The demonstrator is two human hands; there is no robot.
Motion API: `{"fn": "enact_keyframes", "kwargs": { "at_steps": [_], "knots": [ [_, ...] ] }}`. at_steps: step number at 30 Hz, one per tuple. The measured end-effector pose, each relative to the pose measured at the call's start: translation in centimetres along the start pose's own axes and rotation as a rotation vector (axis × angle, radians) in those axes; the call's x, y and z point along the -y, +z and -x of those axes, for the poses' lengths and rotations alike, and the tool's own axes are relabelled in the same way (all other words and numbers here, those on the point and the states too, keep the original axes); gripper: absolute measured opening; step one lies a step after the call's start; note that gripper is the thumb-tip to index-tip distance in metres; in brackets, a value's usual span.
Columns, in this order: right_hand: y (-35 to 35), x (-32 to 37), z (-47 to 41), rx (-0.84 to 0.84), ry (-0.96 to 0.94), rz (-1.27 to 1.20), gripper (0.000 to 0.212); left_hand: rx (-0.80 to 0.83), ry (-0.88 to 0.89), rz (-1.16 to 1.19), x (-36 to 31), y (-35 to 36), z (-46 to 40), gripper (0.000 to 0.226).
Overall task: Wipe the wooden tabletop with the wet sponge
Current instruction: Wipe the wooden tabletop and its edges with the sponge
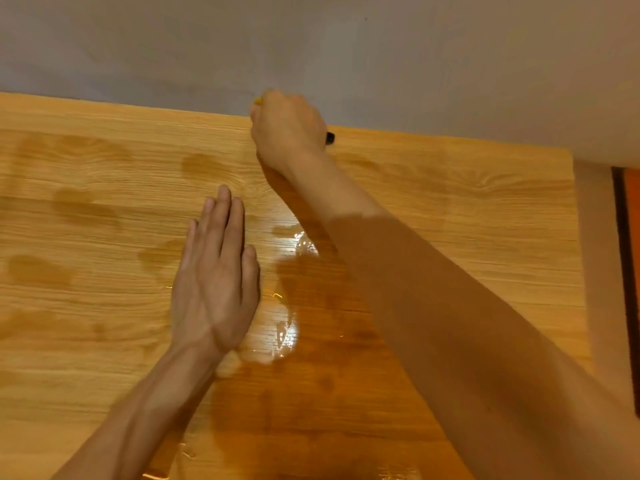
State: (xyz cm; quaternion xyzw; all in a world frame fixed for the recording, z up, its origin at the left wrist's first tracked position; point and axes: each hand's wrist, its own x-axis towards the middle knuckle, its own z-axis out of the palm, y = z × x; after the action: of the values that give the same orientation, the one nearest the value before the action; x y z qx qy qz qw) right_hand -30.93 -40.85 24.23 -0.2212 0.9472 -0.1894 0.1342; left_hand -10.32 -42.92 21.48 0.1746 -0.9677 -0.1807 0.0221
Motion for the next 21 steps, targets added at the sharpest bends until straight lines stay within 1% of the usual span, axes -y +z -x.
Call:
{"fn": "enact_keyframes", "kwargs": {
  "at_steps": [2,4,6,8,10,12,13,16,18,19,21],
  "knots": [
    [-0.2,0.0,-0.3,0.071,-0.071,-0.056,0.027,0.007,0.007,-0.002,0.0,0.0,0.1,0.057],
    [-1.9,-3.6,0.5,0.085,-0.062,-0.076,0.029,0.003,0.019,0.007,0.1,0.0,0.3,0.057],
    [-4.7,-9.2,2.3,0.012,0.034,-0.038,0.031,-0.005,0.024,0.037,0.1,-0.2,0.3,0.056],
    [-7.5,-14.1,4.6,-0.069,0.183,-0.003,0.031,-0.004,0.019,0.107,0.0,-0.5,0.3,0.056],
    [-8.6,-15.8,5.5,-0.114,0.312,0.023,0.032,0.018,0.02,0.209,0.3,-1.1,0.3,0.056],
    [-7.4,-13.8,4.5,-0.155,0.362,0.007,0.032,0.032,0.037,0.269,1.4,-1.8,0.5,0.054],
    [-6.4,-11.6,3.8,-0.158,0.339,-0.023,0.031,0.024,0.043,0.256,2.2,-2.2,0.6,0.054],
    [-2.3,-3.7,2.0,-0.093,0.139,-0.103,0.026,-0.018,0.015,0.144,5.2,-3.2,0.9,0.055],
    [-0.4,0.0,1.3,-0.074,0.024,-0.115,0.024,-0.013,-0.031,0.104,6.8,-3.3,1.0,0.057],
    [-0.1,0.8,1.4,-0.09,-0.009,-0.103,0.022,-0.01,-0.036,0.087,7.2,-3.2,1.1,0.058],
    [0.2,0.9,2.6,-0.176,-0.073,-0.074,0.018,-0.023,-0.006,0.053,7.6,-2.8,1.3,0.057]
  ]
}}
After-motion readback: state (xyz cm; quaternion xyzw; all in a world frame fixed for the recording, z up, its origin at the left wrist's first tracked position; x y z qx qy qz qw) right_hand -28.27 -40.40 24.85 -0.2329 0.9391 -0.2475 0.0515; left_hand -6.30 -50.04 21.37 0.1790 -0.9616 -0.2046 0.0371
